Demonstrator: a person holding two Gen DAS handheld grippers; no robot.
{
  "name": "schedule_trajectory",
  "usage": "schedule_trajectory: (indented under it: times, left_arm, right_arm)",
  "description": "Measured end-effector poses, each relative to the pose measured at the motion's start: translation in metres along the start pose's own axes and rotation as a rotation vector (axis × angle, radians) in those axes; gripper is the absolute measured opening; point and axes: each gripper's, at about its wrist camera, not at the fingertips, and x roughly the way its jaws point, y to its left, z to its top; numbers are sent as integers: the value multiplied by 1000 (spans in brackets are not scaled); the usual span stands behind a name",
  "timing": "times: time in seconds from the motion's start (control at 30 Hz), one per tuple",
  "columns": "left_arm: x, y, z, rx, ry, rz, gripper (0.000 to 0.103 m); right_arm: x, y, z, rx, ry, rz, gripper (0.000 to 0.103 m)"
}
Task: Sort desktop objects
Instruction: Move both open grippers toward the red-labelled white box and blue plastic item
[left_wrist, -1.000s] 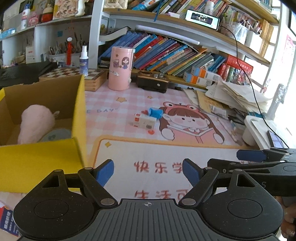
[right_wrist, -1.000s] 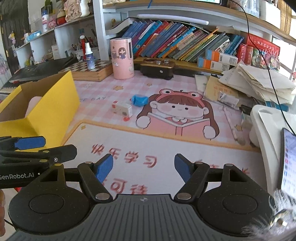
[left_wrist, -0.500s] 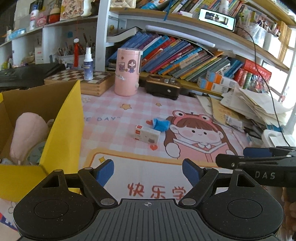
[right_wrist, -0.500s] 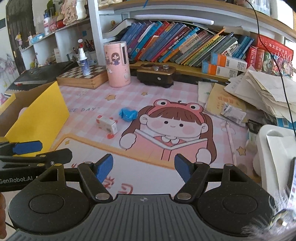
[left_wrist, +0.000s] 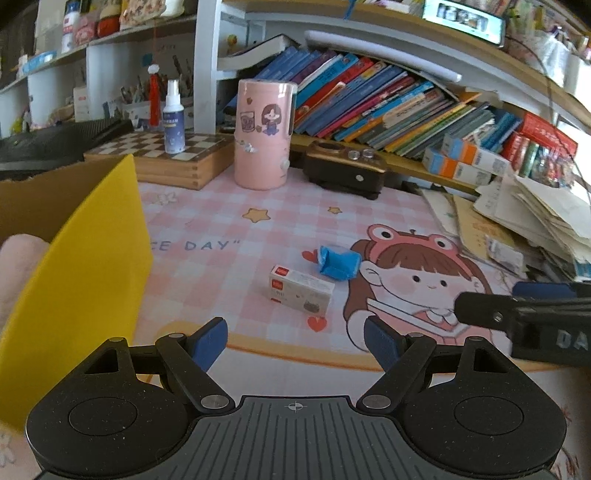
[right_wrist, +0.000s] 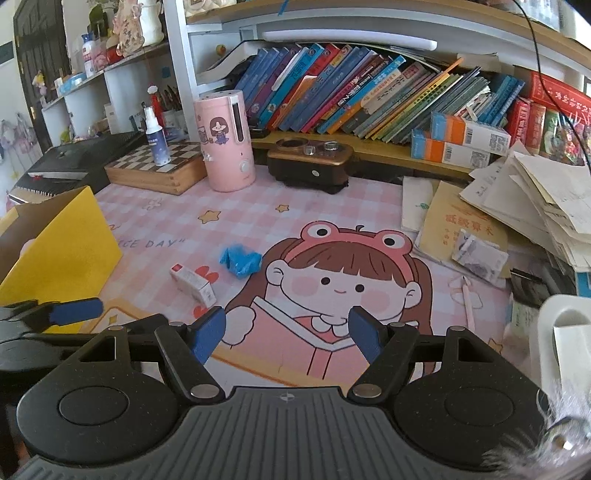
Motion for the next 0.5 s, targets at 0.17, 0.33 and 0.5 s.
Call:
schedule_trajectory:
  times: [0.17, 0.33, 0.5]
  left_arm:
    - [23, -2, 4, 15, 22, 7, 83]
    - [44, -7, 4, 67, 36, 16, 83]
    - [60, -12, 6, 113, 36, 24, 83]
  right_arm:
    - [9, 0, 5, -6, 6, 4, 71]
    - [15, -3, 9, 23, 6, 4, 71]
    - [20, -7, 9, 38, 18, 0, 71]
